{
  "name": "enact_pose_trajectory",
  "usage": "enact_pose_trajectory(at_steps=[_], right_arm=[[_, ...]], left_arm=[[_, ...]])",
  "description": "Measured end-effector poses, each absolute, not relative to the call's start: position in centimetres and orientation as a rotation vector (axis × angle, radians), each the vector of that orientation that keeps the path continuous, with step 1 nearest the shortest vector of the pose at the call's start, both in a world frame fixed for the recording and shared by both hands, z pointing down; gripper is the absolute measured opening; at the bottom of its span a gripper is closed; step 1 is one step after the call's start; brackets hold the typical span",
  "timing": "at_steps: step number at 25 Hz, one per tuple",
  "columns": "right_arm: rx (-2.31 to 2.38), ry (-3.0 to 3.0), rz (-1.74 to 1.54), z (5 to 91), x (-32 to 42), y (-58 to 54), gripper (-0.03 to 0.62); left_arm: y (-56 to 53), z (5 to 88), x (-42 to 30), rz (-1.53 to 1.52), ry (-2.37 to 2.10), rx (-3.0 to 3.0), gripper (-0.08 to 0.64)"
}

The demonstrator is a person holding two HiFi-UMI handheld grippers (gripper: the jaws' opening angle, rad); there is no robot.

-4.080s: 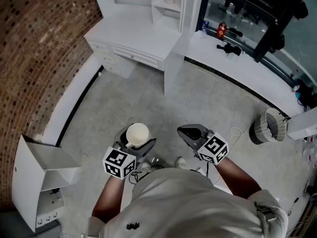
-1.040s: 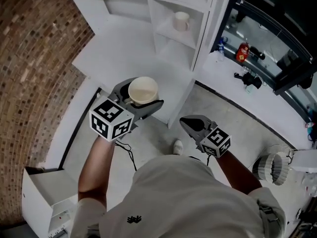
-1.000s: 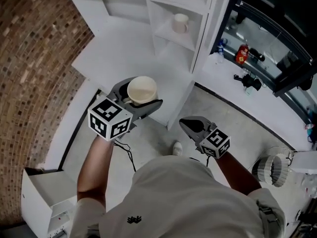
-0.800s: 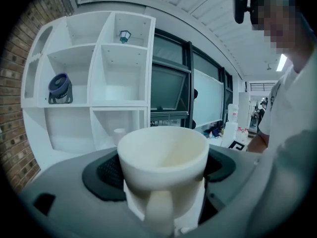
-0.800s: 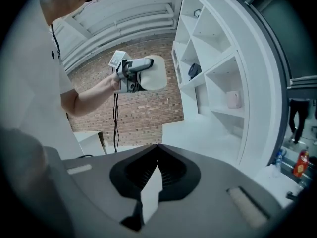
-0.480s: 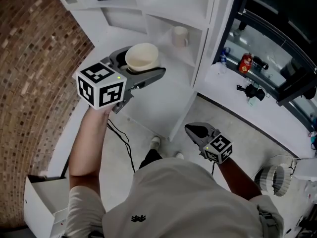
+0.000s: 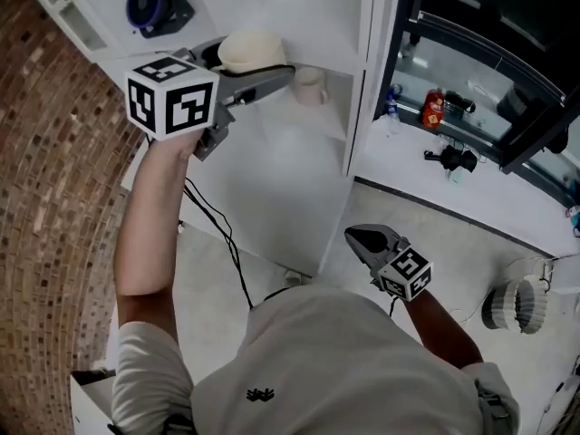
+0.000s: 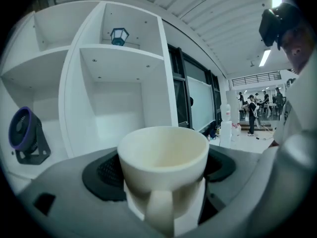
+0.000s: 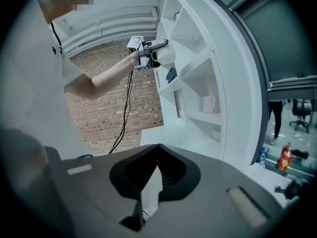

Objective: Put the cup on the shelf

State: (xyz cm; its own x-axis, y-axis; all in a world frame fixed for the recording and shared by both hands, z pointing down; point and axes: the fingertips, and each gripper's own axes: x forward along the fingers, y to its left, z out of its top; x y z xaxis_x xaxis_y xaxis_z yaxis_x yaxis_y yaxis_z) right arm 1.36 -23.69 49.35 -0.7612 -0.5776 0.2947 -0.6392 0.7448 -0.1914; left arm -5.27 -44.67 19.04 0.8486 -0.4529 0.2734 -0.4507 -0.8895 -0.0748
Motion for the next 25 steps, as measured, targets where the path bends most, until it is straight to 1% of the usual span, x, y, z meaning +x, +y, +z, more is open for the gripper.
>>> enact_pose_trajectory(at_steps=[13,25], right_arm=[[1.26,-2.636,0.481,49.5,2.6,-26.5,0.012],[1.494,-2.532,0.552,51.1,3.9,-25.4,0.012]], left_arm=[[-54.4,16.5,-0.5,-0.456,0.588,-3.038,0.433],[-60.2,17.3,3.3,-0.513,0.532,-3.04,0.433]])
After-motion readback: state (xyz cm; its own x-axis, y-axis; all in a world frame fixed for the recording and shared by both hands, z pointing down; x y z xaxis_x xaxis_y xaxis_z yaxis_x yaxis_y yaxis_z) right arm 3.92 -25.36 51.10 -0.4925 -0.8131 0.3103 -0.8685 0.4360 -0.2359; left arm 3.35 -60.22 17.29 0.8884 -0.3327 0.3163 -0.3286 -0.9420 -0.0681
